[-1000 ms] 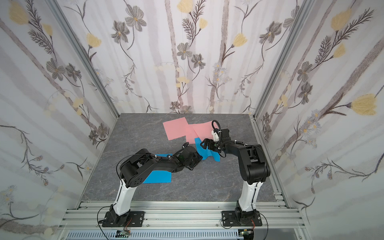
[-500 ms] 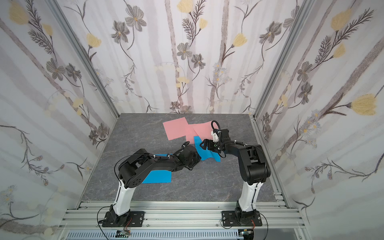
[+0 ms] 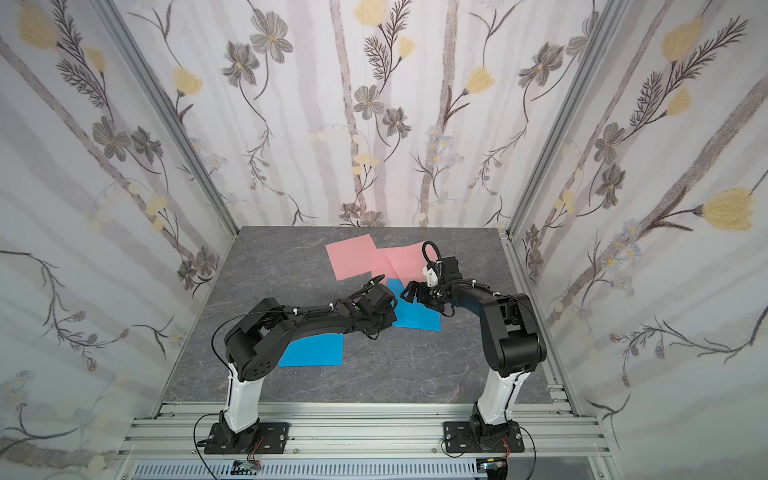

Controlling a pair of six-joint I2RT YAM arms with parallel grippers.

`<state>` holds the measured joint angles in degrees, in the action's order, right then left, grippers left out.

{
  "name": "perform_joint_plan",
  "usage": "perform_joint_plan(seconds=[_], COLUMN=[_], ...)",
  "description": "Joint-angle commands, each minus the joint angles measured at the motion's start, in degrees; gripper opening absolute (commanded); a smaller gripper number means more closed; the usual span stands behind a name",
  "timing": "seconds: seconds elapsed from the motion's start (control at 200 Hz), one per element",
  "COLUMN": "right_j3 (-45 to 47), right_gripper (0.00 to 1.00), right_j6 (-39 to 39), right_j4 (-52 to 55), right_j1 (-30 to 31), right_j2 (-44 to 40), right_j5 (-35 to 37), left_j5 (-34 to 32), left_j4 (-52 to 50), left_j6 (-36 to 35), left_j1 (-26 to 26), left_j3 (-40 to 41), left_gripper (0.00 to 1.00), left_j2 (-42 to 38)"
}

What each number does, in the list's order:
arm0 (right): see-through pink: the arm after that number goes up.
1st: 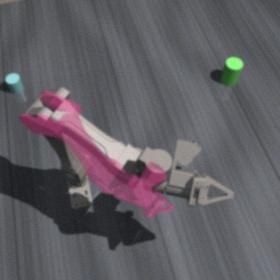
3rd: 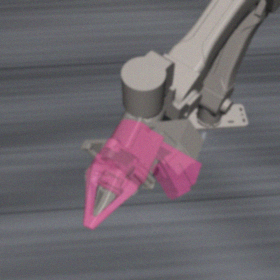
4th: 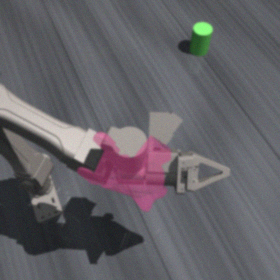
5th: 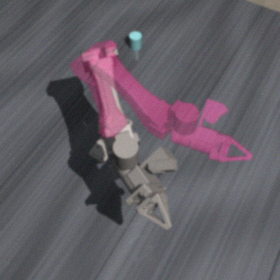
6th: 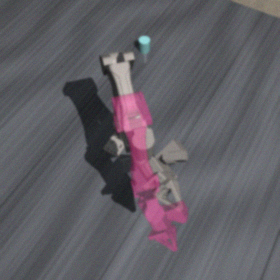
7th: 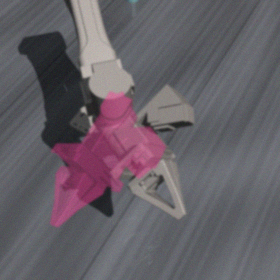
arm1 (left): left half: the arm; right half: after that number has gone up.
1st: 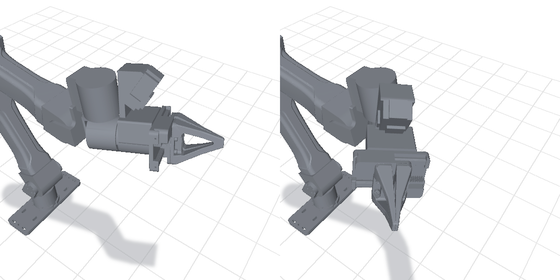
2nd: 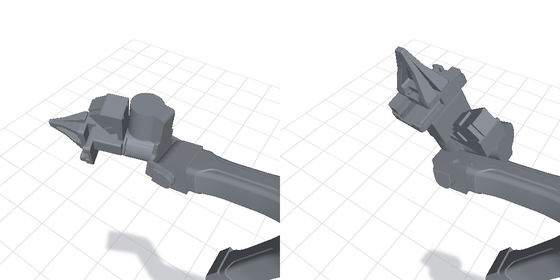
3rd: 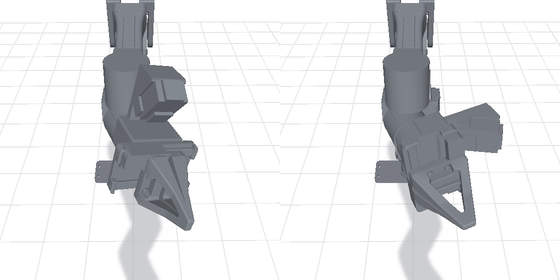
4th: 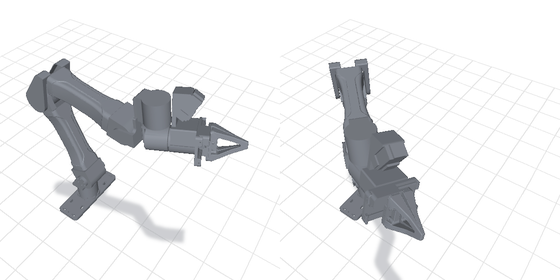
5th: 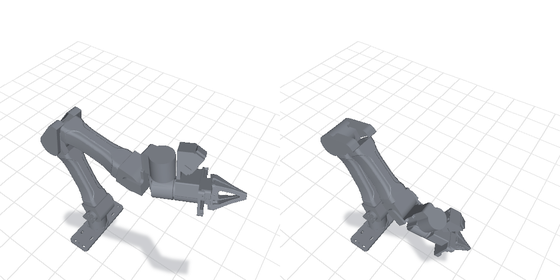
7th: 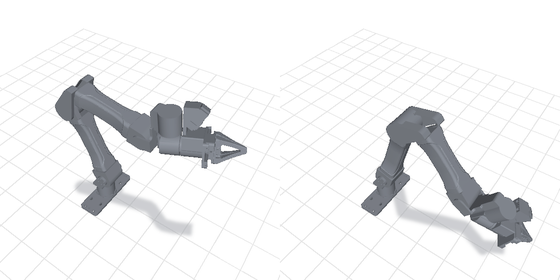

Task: Sort the scattered colored papers by color
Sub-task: Pick up the colored paper from the center of the board.

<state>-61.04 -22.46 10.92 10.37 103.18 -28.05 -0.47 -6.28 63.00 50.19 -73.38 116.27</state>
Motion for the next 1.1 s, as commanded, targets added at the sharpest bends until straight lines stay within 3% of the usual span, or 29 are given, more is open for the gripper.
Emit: perform_joint_plan(seconds=[0.0,0.285,0.395,0.605,0.879,1.094], right_j3=[-1.38,-3.99,-3.49,-1.66,-0.32,0.04], right_gripper=[1.00,1.00,1.00,1.00,1.00,1.00], right_j6=[0.96,3.29,4.85,5.25,5.38,5.30], right_j4=[3.37,8.15,9.52,9.65,9.30,8.95], right_j1=[0.00,-0.07,-0.18,-0.35,-0.35,-0.37], right_j2=[-2.01,-7.77,-10.33,-10.77,-10.90,-10.97], right_j5=[0.64,3.89,7.57,8.28,8.37,8.09], left_j5=[-1.47,-0.84,-0.96,-0.68,-6.24,-12.45], left_j4=[-2.09,-2.96,-7.41,-18.66,-21.88,-23.59], left_j6=[-1.96,-3.32,-6.42,-9.18,-6.93,-0.36], left_j1=[-0.08,-0.08,-0.05,-0.08,-0.03,-0.09], left_j3=[-0.66,-2.07,-4.91,-9.30,1.15,13.19], left_gripper=[0.00,0.00,0.00,0.00,0.00,0.00], left_j2=[-0.58,-1.58,-3.81,-9.23,-22.11,-35.84])
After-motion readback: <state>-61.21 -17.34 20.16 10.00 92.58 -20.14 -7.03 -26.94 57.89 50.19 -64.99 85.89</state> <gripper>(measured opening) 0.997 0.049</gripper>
